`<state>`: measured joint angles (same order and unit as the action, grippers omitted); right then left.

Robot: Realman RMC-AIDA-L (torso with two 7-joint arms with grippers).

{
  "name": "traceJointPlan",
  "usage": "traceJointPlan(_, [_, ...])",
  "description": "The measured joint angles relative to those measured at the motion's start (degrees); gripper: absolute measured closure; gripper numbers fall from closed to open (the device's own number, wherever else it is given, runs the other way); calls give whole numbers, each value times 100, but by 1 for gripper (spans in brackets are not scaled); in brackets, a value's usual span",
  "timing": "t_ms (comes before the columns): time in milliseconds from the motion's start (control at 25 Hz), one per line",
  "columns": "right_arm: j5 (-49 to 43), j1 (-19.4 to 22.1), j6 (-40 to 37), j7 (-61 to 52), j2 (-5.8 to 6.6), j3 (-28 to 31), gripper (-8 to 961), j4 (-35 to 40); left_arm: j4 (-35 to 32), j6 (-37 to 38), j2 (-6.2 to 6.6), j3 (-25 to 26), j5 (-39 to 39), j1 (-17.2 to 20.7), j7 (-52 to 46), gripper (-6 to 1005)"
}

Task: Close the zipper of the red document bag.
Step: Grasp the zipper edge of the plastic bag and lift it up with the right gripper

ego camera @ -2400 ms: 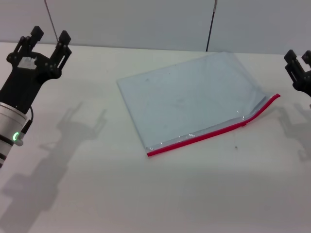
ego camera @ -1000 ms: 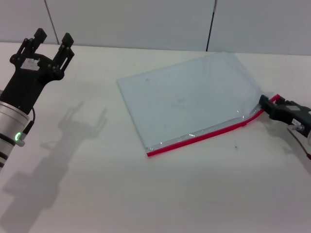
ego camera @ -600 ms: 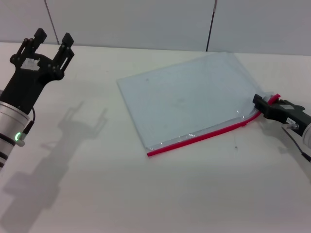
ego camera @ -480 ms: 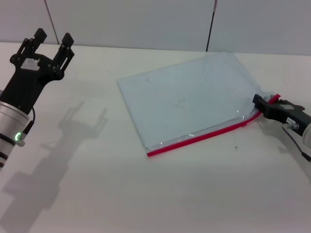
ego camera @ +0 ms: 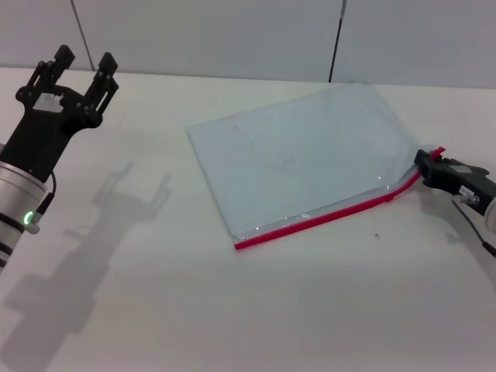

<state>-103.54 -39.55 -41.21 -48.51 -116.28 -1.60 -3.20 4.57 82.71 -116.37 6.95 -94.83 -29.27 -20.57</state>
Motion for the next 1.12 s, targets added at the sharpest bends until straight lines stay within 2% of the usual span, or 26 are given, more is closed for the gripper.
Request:
traceJointPlan(80, [-16,0,1,-1,-4,-10,666,7,0,0,0,0,0,0,0,309])
traceJointPlan(200, [-31,0,-10,12,-7,-30,878,3,0,0,0,0,0,0,0,309])
traceJointPlan(600, [-61,24,-296,11,-8,-111,941,-19,0,0,0,0,-18,0,0,309])
traceJointPlan(800, [-78,46,-434,-12,-8,-133,938,-86,0,-75,0,0,-144,-53,6,309])
traceJointPlan(960, [-120,12,-544,-208,4,-218,936,-140,0,-255,0,0,-474,-178,36,309])
traceJointPlan(1080, [-120,-21,-701,-382,3,-304,934,-144,3,-497,0,-1,-939,-350,50,309])
traceJointPlan(1120, [-122,-48,-810,-432,-1,-353,933,-151,34,-721,-1,-1,-1303,-489,53,309])
